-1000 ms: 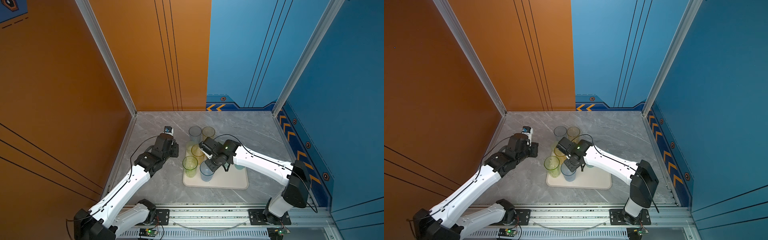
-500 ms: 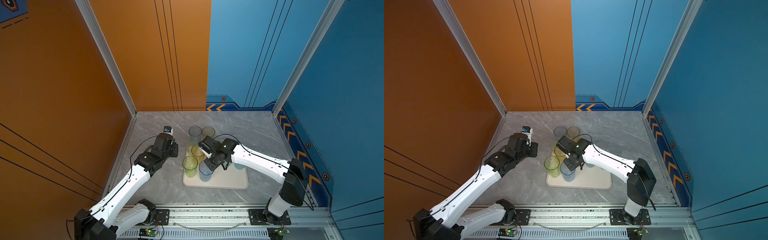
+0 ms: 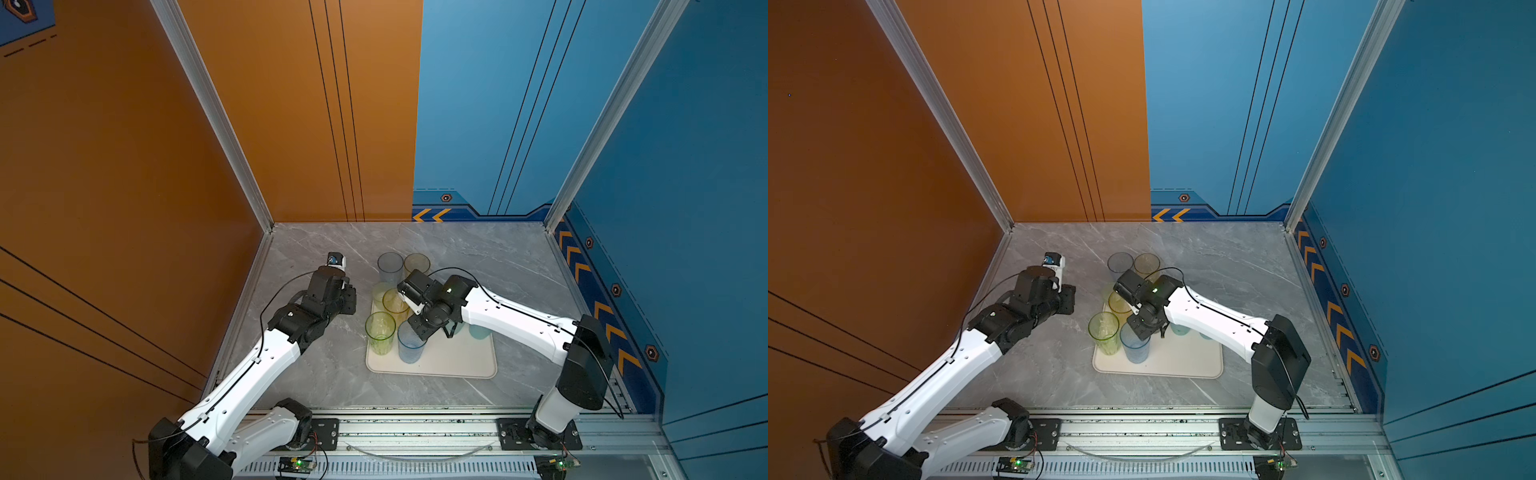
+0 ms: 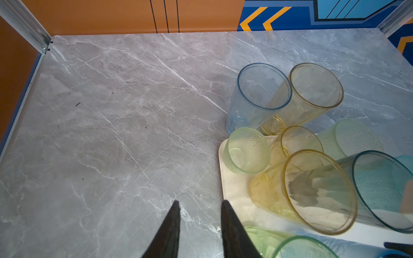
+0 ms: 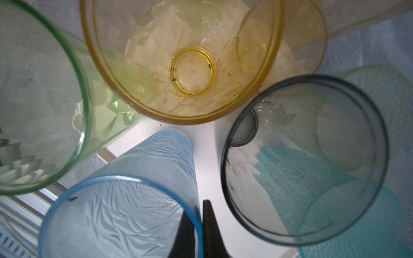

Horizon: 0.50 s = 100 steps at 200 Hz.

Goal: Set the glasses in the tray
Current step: 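Carry the light blue cup over the tray and lower it onto the near side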

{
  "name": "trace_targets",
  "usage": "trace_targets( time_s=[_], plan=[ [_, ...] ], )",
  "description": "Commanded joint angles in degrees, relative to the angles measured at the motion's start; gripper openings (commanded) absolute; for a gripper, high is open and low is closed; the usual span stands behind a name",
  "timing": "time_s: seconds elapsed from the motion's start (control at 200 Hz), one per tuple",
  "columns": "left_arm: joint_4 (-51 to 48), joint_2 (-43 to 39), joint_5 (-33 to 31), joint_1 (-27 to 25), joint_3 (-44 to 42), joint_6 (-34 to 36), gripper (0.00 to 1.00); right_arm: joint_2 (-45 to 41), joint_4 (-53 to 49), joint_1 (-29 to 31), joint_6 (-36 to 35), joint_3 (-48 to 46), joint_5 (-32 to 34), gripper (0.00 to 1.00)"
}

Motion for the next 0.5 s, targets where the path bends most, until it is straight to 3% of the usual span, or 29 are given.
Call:
trace_targets(
  time_s=[0.0, 0.496],
  plan=[
    [-1.45, 0.08, 1.08, 0.83, 1.2, 1.0, 0.32, 1.1, 0.54, -0.3, 1.3, 1.22, -1.36, 0.04],
    [-1.71, -0.28, 1.2, 0.93, 1.08, 1.0, 0.33, 1.05, 1.02, -0.55, 1.79, 1.07, -1.73, 0.1]
  ],
)
